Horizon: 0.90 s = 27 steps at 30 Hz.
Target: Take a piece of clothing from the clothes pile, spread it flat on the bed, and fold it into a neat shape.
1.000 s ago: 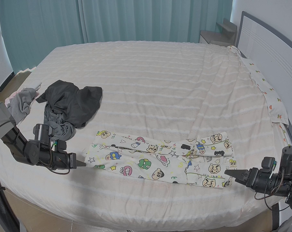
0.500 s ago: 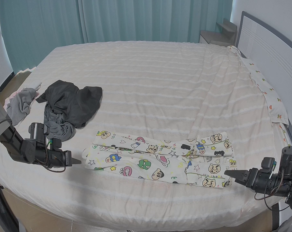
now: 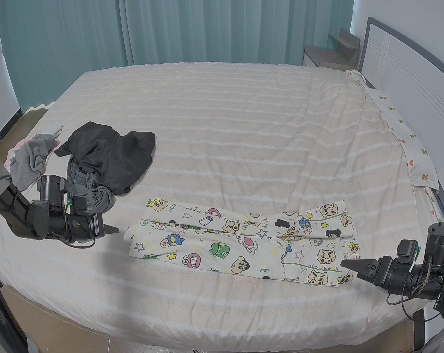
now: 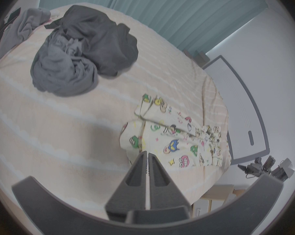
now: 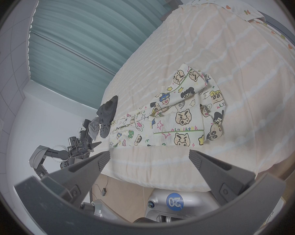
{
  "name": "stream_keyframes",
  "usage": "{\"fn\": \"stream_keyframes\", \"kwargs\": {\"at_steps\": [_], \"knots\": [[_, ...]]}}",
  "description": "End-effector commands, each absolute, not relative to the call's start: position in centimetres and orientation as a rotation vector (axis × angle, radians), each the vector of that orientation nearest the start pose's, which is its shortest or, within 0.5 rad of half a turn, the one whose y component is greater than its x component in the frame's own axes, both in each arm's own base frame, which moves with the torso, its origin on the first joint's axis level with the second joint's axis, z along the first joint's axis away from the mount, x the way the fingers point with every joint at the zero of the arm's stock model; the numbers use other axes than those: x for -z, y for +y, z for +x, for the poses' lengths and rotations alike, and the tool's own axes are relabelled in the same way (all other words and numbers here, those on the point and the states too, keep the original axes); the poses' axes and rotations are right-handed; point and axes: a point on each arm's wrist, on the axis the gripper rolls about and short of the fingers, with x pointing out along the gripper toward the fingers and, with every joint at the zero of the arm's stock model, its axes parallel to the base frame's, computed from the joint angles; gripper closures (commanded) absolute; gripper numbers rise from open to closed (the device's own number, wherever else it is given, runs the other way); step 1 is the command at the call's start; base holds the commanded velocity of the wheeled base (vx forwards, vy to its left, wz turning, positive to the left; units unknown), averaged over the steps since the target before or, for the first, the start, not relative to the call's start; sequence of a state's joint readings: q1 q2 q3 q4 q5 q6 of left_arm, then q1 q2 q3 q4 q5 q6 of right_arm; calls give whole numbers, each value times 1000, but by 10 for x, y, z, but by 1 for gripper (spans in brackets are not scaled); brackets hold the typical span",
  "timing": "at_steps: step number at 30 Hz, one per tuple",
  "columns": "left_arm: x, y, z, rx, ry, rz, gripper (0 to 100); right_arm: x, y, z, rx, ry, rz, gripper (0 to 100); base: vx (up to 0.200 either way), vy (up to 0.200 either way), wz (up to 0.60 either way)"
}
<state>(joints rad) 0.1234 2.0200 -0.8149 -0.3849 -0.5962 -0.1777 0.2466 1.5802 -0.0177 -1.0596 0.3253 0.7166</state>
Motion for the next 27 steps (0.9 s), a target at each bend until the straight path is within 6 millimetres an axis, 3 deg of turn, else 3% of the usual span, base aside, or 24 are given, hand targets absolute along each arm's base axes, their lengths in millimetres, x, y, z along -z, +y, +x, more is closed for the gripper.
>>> {"fn": "stream_keyframes", "kwargs": {"at_steps": [1, 5, 12, 16, 20, 21, 27], "knots": [[-78, 32, 338, 373, 755, -454, 100, -74, 48, 158, -349, 707, 701, 0, 0, 0, 0], [-85, 25, 352, 396, 722, -446, 100, -75, 48, 157, -356, 704, 696, 0, 0, 0, 0], [-55, 3, 389, 433, 772, -451, 100, -74, 49, 157, -357, 709, 692, 0, 0, 0, 0], [-54, -11, 404, 412, 792, -575, 100, -71, 52, 158, -362, 730, 688, 0, 0, 0, 0], [-53, -11, 411, 403, 778, -605, 100, -71, 52, 158, -361, 733, 688, 0, 0, 0, 0], [-52, -10, 412, 405, 764, -603, 0, -71, 52, 158, -362, 732, 688, 0, 0, 0, 0], [-52, -8, 413, 399, 732, -602, 0, -70, 52, 158, -360, 735, 688, 0, 0, 0, 0]]}}
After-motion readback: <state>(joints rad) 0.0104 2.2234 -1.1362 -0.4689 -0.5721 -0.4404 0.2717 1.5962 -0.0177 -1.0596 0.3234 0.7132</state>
